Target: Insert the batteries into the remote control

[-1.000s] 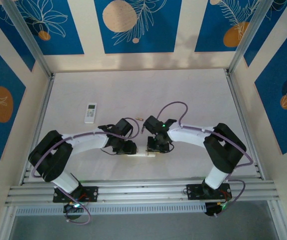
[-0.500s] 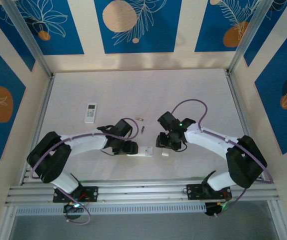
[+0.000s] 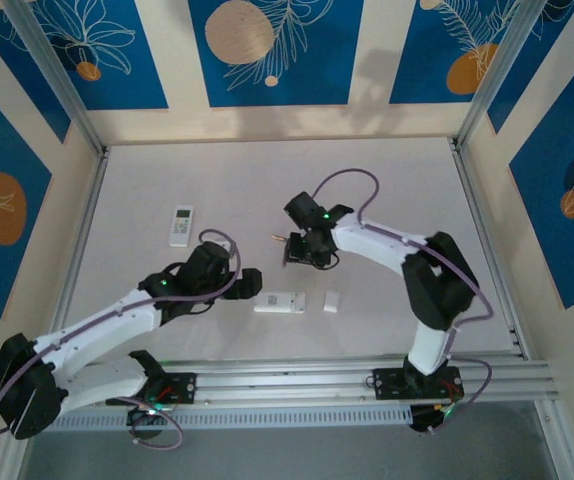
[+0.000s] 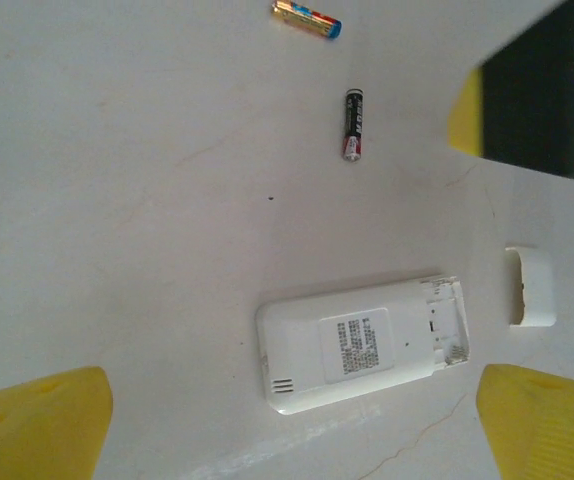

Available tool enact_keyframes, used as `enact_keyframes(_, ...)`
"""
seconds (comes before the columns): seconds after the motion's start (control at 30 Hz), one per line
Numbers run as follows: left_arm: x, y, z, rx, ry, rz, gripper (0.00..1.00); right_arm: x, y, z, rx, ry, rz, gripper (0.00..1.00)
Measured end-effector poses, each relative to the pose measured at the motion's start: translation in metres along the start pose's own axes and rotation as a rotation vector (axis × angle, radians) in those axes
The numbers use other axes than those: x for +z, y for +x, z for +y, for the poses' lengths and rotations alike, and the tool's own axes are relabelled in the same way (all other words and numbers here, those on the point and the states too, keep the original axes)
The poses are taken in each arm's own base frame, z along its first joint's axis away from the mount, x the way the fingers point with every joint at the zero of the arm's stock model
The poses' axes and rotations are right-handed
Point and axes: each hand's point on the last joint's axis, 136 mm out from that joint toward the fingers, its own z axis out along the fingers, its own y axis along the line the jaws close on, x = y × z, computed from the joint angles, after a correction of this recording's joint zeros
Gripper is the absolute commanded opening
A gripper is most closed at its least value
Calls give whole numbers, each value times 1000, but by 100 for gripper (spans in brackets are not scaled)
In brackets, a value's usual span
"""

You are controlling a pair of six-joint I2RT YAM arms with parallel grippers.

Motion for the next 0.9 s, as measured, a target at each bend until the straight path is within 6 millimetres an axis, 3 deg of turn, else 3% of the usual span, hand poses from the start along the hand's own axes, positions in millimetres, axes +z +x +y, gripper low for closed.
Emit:
enact_keyframes(0.17, 1, 7, 8, 18, -19, 5, 97, 33, -4, 10, -4, 47, 43, 44)
enact_keyframes(0.4, 3, 11, 11, 28, -25, 12, 97, 50, -8, 20, -12, 68, 66, 38)
enact_keyframes(0.5, 3, 11, 11, 28, -26, 13, 98, 55, -12, 22, -11, 82, 69, 24)
enact_keyframes(0.67, 4, 13, 13, 29, -30, 18, 99, 54, -11, 16, -30, 140, 76, 9)
enact_keyframes(0.8, 4, 13, 13, 35, -31, 19, 99, 52, -11, 16, -34, 120, 78, 7)
enact_keyframes(0.9, 9, 14, 14, 35, -37, 27, 99, 39, 4, 8, -31, 79, 92, 7)
